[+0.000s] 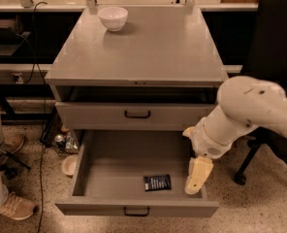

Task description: Pick rxbar blueberry from middle drawer and place on counter

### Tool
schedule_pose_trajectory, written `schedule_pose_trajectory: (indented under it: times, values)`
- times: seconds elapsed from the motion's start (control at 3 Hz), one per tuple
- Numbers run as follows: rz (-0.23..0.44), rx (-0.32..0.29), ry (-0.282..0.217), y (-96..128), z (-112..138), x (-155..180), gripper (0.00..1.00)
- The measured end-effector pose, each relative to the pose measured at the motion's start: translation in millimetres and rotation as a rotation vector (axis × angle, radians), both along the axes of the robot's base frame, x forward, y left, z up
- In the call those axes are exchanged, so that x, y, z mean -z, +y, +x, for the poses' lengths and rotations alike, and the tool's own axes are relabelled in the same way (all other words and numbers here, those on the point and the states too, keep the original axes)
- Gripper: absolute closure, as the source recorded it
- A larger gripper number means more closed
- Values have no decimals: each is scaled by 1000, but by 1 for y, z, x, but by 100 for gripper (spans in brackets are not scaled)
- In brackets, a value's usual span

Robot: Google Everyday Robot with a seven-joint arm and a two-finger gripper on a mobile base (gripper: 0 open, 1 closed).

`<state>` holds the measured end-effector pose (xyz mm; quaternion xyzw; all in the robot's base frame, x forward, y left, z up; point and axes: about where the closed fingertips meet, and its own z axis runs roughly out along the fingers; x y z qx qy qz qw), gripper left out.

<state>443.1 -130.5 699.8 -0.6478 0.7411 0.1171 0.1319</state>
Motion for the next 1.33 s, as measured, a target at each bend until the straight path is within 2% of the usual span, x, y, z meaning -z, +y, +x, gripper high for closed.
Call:
schedule_pose_trajectory:
  times: [0.67,1.0,1.33]
  values:
    - [89,-6,-15,5,43,91,0]
    - [165,39,-23,5,63,146,0]
    - [208,69,-4,4,74,175,0]
